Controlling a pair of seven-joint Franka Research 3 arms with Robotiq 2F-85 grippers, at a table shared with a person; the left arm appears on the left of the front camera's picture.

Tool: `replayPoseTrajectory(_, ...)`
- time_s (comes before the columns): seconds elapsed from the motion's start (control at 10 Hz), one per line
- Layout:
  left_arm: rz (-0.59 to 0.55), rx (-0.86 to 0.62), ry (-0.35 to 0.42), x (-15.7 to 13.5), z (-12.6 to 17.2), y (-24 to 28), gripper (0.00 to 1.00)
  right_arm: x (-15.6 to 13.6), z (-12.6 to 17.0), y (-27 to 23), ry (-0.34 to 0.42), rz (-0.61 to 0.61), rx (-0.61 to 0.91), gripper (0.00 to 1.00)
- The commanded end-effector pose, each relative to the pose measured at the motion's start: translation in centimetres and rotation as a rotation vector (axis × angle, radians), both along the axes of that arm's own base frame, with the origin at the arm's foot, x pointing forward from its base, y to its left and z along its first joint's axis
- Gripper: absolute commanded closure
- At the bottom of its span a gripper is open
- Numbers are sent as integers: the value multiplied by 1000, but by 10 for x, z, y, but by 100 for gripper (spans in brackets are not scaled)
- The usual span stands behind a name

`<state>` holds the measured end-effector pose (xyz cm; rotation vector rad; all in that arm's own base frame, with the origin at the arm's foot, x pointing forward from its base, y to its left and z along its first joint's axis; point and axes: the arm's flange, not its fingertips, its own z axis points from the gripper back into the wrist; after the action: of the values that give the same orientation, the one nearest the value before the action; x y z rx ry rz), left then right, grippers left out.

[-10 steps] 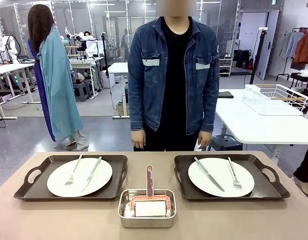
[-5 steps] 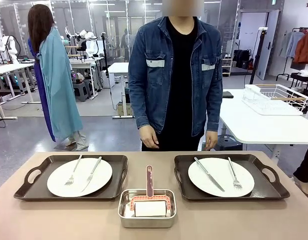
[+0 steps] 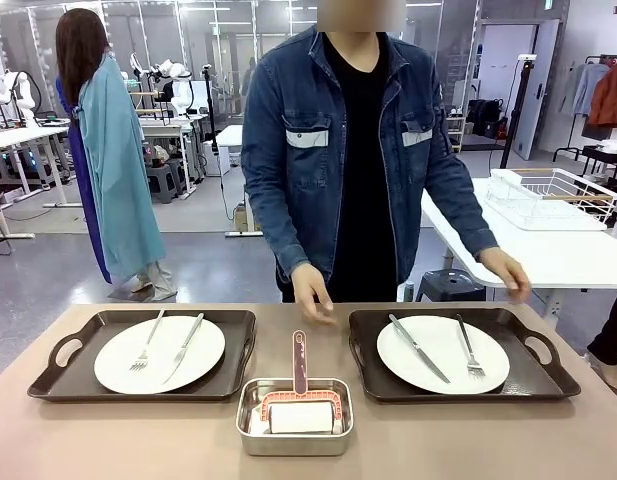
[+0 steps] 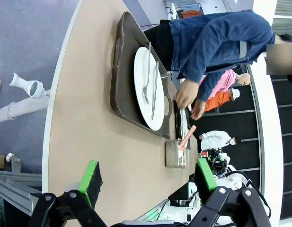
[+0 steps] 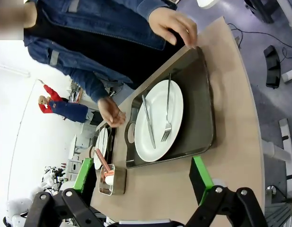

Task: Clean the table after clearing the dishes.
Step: When the left (or right) Handle tray is removed, use the left hand (or right hand) to clean the left (or right) side of the table with the Lint Roller.

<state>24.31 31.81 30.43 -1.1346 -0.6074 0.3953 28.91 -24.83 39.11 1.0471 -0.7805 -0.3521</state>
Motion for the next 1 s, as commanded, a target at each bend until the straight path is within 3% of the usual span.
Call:
replayPoseTrajectory(0.0, -13, 2, -10, -3, 0, 0, 0, -2, 2, 2, -3, 12, -9, 0)
replayPoseTrajectory(0.9, -13, 2, -10, -3, 0, 0, 0, -2, 2, 2, -3, 12, -9, 0)
